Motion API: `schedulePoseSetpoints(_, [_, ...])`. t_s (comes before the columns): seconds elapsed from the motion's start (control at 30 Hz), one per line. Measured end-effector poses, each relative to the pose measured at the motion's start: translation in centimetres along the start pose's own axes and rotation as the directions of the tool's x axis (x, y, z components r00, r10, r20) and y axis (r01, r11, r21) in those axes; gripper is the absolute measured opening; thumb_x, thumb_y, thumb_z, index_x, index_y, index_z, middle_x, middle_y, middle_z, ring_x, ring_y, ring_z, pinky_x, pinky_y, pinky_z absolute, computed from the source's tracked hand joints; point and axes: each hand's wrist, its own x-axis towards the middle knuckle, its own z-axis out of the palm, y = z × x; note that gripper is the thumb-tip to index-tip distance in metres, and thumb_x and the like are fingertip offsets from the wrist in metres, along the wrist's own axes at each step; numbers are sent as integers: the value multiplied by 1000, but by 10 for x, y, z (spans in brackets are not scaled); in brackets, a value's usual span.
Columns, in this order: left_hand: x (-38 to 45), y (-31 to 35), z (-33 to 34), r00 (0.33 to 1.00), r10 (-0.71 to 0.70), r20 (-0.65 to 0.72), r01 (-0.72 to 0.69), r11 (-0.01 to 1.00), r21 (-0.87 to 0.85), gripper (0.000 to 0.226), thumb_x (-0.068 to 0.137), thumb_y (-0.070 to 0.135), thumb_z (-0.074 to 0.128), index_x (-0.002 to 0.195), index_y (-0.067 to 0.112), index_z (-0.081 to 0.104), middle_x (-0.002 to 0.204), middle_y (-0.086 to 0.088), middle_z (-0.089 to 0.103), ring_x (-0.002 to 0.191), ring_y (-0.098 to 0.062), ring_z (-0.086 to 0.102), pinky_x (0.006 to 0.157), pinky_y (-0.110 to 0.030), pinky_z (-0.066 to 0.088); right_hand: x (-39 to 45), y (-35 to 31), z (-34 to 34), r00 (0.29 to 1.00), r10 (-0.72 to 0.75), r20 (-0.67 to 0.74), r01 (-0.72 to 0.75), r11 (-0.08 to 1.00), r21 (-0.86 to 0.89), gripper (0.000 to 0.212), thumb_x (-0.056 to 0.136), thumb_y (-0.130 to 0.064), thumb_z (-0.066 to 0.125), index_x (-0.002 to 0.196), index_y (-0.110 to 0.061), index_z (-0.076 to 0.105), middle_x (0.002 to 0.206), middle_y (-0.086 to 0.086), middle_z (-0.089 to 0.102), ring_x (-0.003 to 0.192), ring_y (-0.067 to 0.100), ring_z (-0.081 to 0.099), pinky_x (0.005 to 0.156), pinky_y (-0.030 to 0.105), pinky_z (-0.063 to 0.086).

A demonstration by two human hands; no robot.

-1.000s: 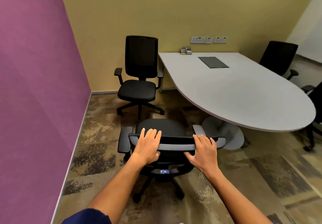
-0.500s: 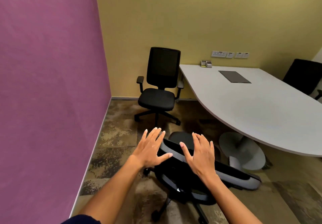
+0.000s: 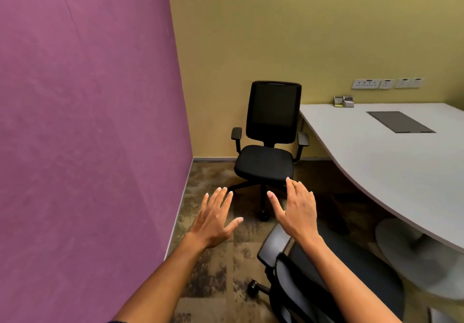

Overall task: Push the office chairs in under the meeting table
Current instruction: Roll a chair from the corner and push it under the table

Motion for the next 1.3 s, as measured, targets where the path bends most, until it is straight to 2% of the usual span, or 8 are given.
schedulePoseSetpoints(0.13, [63, -49, -9, 999, -32, -12, 31, 999, -9, 79, 100, 60, 33, 159, 16, 3, 168, -6, -3, 154, -17, -11, 124, -41, -8, 62, -11, 28, 1000, 27, -8, -27, 1000, 2, 84, 93, -71, 27, 151, -10, 34, 153, 11, 42, 146, 28, 31, 118, 56, 29])
schedulePoseSetpoints(0.4, [169, -101, -2, 1000, -26, -6, 25, 999, -46, 79, 101, 60, 29, 159, 17, -3, 168, -5, -8, 153, -16, -16, 123, -38, -14, 157, -17, 67, 997, 65, -34, -65, 998, -5, 86, 92, -72, 30, 153, -11, 31, 158, 11, 36, 149, 29, 26, 120, 56, 25])
schedulePoseSetpoints(0.77, [317, -208, 49, 995, 24, 98, -16, 997, -82, 77, 102, 58, 30, 159, 17, -2, 168, -4, -7, 153, -15, -16, 121, -35, -15, 299, -19, 180, 989, 143, 27, -139, 985, -98, 88, 92, -75, 25, 155, -14, 24, 161, 8, 30, 151, 25, 19, 121, 52, 19])
schedulePoseSetpoints(0.83, [366, -238, 57, 994, 49, 93, -38, 993, -115, 77, 102, 58, 30, 159, 17, -2, 168, -4, -7, 153, -16, -15, 120, -35, -15, 337, -18, 208, 979, 201, 18, -199, 975, -94, 89, 92, -76, 24, 155, -14, 24, 161, 8, 30, 151, 25, 20, 122, 52, 20])
schedulePoseSetpoints(0.87, [372, -237, 54, 993, 64, 100, -55, 994, -93, 78, 102, 59, 30, 159, 16, -2, 168, -4, -6, 153, -16, -15, 120, -35, -15, 337, -17, 207, 978, 208, 12, -205, 973, -106, 89, 91, -76, 24, 155, -13, 24, 161, 9, 31, 151, 25, 20, 122, 52, 20])
schedulePoseSetpoints(0.93, [438, -275, 53, 992, 83, 94, -68, 986, -153, 78, 102, 58, 31, 159, 16, -1, 168, -4, -6, 153, -16, -14, 120, -35, -15, 400, -27, 232, 970, 244, -3, -242, 962, -124, 89, 91, -75, 25, 155, -13, 25, 161, 9, 31, 151, 26, 21, 122, 53, 21])
schedulePoseSetpoints(1.03, [491, -307, 44, 991, 97, 92, -81, 983, -164, 78, 101, 59, 31, 159, 16, 0, 168, -5, -6, 153, -17, -14, 121, -36, -13, 454, -41, 253, 963, 271, -3, -269, 952, -144, 90, 90, -75, 24, 154, -12, 27, 160, 9, 31, 151, 26, 22, 121, 53, 22])
schedulePoseSetpoints(1.3, [625, -378, 12, 979, 165, 122, -149, 981, -125, 77, 102, 57, 30, 159, 17, -3, 168, -6, -9, 153, -18, -14, 123, -37, -11, 578, -72, 295, 943, 331, -47, -334, 932, -138, 88, 91, -71, 24, 154, -11, 27, 161, 10, 30, 151, 27, 20, 122, 53, 22])
